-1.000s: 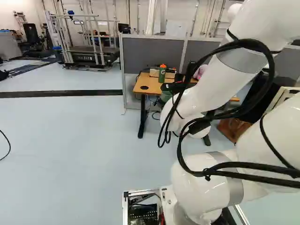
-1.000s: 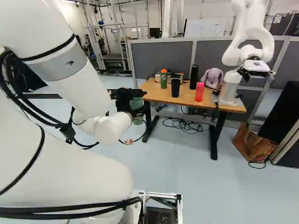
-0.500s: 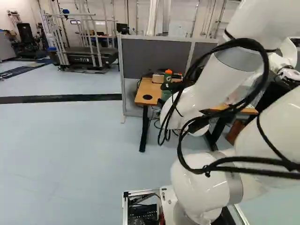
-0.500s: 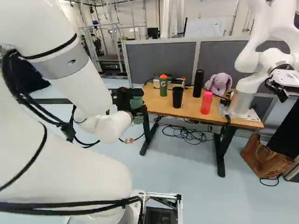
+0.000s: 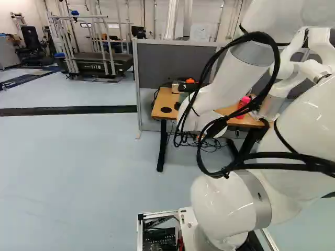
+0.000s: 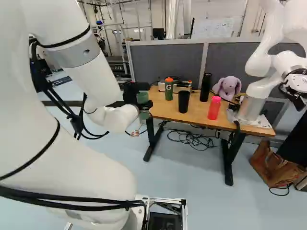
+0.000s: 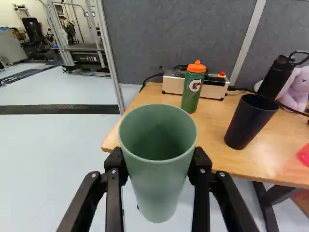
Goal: Place the green cup on the table
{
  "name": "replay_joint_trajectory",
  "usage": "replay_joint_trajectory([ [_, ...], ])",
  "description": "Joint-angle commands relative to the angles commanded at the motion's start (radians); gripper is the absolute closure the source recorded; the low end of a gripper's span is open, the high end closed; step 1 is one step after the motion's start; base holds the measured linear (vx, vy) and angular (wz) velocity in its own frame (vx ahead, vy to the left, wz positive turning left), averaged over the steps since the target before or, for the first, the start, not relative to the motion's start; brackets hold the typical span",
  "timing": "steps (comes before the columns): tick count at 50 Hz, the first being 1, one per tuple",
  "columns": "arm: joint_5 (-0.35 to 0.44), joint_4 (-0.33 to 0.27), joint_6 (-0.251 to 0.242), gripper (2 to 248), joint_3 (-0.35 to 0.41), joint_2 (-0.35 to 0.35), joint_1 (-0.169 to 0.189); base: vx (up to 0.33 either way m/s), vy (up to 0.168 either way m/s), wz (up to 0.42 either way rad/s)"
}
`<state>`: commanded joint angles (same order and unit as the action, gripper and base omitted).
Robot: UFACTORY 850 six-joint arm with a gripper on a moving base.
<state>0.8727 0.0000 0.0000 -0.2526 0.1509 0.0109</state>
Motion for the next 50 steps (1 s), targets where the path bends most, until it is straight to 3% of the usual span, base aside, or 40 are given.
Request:
replay_joint_trajectory([
  [18, 0.0, 0.0, 0.0, 124, -0.095, -0.057, 0.009, 0.0, 0.0, 0.0],
  [50, 0.0, 0.0, 0.0, 124, -0.268, -0.234, 0.025, 0.0, 0.0, 0.0],
])
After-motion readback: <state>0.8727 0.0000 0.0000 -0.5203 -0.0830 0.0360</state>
